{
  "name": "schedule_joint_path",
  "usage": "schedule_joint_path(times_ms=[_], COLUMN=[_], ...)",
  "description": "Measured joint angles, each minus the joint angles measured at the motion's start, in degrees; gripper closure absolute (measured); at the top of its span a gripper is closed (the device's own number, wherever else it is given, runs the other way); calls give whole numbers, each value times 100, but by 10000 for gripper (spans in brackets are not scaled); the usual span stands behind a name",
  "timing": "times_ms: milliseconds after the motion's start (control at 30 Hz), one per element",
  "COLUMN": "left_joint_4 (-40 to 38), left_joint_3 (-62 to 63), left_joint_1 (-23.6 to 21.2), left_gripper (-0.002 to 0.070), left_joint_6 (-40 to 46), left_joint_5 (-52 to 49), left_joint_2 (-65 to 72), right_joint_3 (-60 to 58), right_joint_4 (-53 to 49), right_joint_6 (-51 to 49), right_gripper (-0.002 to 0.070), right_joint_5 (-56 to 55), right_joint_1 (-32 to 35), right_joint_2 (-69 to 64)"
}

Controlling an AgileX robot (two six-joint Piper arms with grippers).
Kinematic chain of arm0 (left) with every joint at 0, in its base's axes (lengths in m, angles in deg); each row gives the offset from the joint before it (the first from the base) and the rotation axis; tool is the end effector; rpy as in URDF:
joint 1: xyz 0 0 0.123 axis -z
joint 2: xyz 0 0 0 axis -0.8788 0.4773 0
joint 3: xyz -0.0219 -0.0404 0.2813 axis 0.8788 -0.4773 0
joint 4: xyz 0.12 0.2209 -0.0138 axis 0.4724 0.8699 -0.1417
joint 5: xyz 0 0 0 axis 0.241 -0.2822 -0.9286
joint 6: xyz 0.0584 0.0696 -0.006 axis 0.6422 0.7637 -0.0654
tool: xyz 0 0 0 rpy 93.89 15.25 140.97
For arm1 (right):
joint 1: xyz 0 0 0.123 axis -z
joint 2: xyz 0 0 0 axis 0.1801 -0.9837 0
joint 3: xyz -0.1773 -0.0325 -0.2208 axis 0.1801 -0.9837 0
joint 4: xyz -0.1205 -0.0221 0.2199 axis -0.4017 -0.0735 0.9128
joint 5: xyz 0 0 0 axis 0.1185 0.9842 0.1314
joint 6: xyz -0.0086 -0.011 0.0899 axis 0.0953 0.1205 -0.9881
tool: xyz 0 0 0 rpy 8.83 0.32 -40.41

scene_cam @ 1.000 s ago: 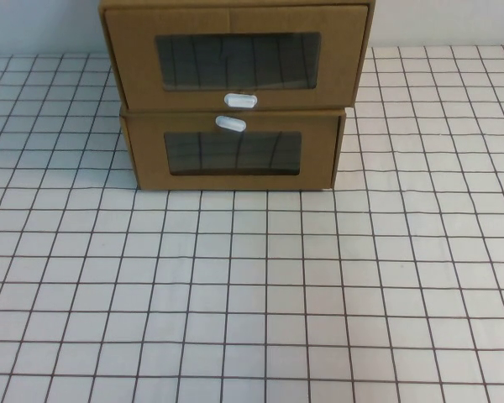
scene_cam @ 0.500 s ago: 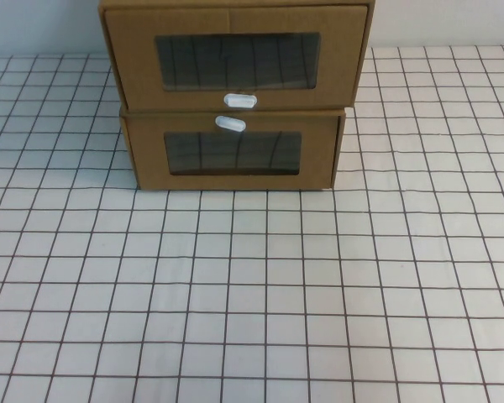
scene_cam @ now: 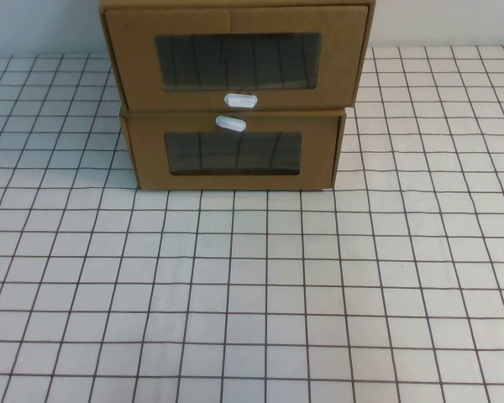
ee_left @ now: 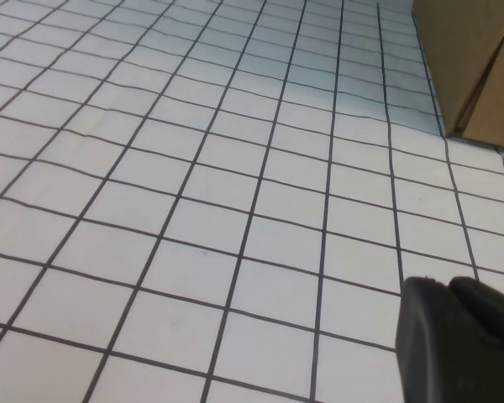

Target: Close the shoe box

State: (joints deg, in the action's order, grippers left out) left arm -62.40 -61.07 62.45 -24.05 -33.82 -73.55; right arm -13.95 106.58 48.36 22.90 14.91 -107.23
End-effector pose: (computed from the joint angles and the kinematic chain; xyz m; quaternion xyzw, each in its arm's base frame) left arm 0.0526 0.0033 0.1727 -0.0845 0.7995 -0.0434 0.5932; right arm 0.1658 0.0470 0.3408 -0.1658 0.7289 0.2726 0.6057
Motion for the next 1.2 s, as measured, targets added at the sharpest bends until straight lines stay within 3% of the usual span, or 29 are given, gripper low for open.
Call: schedule_joint_path(times_ms=[433,800,1000,1100,1200], left_joint_4=[0,12,12,12,12], left_joint_3=[0,0,0,0,0], left_joint_1=[0,0,0,0,0], left_gripper=[680,680,680,680,680], left_joint_6=[0,0,0,0,0], left_joint_5=[0,0,0,0,0], left_joint_2=[0,0,0,0,0], right_joint_3=[-34,-621,-982,-1263,-1493], right_joint_4=[0,0,-127,-801,-2712], right_joint_6=[0,22,64,-469,-2378], right_gripper=[690,689,689,689,689], right_joint_5=[-22,-270,-1467,-1897,-1778], right_joint_1=[0,0,0,0,0], right_joint_2=[286,2580,3803,3892,3892])
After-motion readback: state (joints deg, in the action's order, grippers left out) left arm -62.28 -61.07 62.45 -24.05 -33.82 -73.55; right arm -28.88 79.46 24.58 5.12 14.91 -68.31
